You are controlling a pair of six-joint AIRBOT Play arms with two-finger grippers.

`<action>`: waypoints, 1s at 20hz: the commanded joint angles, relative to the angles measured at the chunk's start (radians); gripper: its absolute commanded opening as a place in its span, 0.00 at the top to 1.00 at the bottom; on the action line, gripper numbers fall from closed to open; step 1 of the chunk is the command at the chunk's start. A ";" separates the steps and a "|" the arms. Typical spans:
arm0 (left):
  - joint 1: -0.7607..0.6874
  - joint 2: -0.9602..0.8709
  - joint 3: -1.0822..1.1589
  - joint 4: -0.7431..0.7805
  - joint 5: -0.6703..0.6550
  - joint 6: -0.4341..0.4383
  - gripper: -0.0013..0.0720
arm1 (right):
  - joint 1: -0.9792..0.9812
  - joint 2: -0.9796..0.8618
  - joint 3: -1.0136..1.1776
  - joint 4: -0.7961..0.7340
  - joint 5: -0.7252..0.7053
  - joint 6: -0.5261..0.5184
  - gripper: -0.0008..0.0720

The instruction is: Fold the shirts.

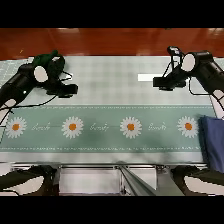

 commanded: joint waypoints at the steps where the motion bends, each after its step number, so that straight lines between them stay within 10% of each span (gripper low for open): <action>1: -0.001 -0.001 0.001 0.000 0.000 0.000 0.95 | 0.000 0.000 0.001 0.000 0.000 0.000 0.95; 20: -0.001 -0.001 0.001 0.000 0.141 0.000 0.95 | 0.000 0.000 0.001 0.001 -0.137 -0.002 0.95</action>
